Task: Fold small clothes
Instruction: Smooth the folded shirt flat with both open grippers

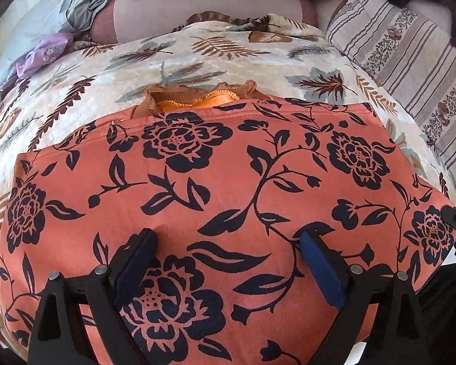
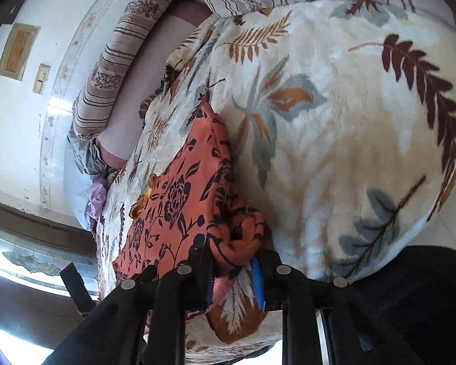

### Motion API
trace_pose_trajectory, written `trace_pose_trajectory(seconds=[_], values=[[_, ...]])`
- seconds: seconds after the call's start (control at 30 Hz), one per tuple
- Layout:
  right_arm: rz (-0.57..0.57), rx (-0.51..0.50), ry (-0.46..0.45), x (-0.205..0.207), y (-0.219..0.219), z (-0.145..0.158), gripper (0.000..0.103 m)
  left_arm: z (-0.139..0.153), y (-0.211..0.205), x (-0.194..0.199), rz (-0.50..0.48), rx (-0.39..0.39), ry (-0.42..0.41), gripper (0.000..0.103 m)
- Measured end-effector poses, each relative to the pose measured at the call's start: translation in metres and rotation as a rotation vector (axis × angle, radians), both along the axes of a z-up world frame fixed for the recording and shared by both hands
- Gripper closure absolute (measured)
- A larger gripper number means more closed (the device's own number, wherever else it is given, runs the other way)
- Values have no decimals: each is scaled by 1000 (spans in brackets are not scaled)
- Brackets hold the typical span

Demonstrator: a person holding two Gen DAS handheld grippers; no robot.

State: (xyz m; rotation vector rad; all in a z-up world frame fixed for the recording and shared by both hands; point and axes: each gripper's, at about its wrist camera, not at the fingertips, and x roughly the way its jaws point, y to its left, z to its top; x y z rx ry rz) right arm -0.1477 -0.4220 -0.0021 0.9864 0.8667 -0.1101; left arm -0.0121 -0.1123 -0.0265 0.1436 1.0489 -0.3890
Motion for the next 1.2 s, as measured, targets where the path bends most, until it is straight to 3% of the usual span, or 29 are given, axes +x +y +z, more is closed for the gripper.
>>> trace_pose_trajectory(seconds=[0.13,0.2,0.23,0.27,0.3,0.33,0.47,0.57,0.63,0.7,0.73,0.83,0.9,0.97,1.0,1.03,1.07,1.13,1.2], values=[[-96,-24,51,-9,-28,1,76,-1,3,0,-13,-16,-4,7],[-114,-27,51,-7,-40,6,69,-2,3,0,-17,-19,-12,5],[-101,-29,42,-1,-42,10,56,-3,2,0,-19,-17,-16,3],[-75,-39,20,8,-42,15,22,-3,1,-1,-19,-16,-21,2],[-38,-50,-10,21,-41,20,11,-4,0,-1,-20,-14,-24,2],[4,-55,-34,36,-37,23,7,-4,-1,-1,-22,-12,-26,1],[208,-53,-11,111,-25,10,8,-4,0,0,-28,-17,-21,1],[259,-67,60,153,-24,-15,8,-4,1,-1,-37,-17,-24,1],[289,-87,51,169,-20,-19,10,-5,1,-1,-41,-17,-28,1],[388,-157,57,185,-7,-14,50,-5,1,-2,-42,-17,-33,1],[404,-200,96,190,-4,-15,77,-6,1,-2,-42,-15,-35,0],[404,-260,136,203,-8,-21,77,-6,-1,-2,-43,-8,-44,0],[259,-212,119,203,-35,-21,77,-6,-1,-2,-45,-8,-42,0],[87,-182,116,190,-58,-18,67,-5,0,-1,-48,-6,-33,0],[81,-168,107,184,-59,-14,66,-5,0,0,-50,-6,-26,0],[112,-161,94,179,-56,-10,54,-4,0,1,-50,-8,-19,0],[132,-166,77,170,-51,-3,33,-3,1,2,-48,-11,-13,0],[138,-165,10,143,-38,17,31,-1,1,2,-40,-11,-1,0],[156,-75,-77,110,-24,34,31,4,4,1,-22,-21,10,0]])
